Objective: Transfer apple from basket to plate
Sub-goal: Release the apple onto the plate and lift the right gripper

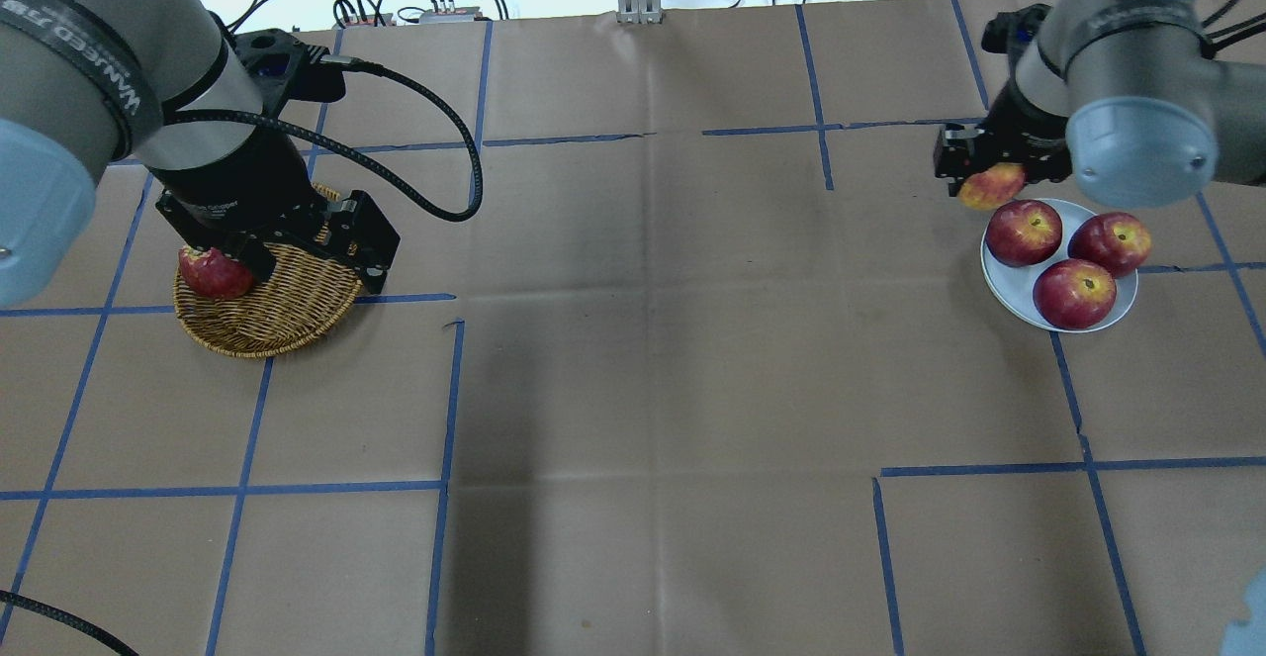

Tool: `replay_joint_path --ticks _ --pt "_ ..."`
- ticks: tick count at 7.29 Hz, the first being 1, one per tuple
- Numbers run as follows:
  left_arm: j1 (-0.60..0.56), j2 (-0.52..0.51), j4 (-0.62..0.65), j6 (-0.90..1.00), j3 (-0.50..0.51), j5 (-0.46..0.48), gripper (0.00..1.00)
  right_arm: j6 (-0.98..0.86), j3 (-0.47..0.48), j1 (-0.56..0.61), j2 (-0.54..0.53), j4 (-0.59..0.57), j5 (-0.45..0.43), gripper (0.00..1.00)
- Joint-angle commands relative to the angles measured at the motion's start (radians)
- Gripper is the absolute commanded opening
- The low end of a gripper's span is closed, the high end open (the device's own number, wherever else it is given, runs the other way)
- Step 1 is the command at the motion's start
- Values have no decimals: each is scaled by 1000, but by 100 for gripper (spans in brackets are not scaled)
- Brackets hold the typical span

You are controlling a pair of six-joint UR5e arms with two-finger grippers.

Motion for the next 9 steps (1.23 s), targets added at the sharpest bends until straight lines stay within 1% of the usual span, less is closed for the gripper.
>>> replay_joint_path --ticks 1,3,5,8,9 --pt "0 0 0 1 0 0 99 -163 25 -136 2 -25 1 53" --pt "0 0 0 1 0 -2 99 -241 40 -205 37 -76 8 53" --pt "0 0 0 -1 0 -2 99 -237 46 -206 71 -97 13 53" --pt "0 0 0 1 0 -2 99 -231 69 -196 66 -113 14 54" --pt "0 0 0 -1 0 -2 99 -231 68 -196 84 -113 14 70"
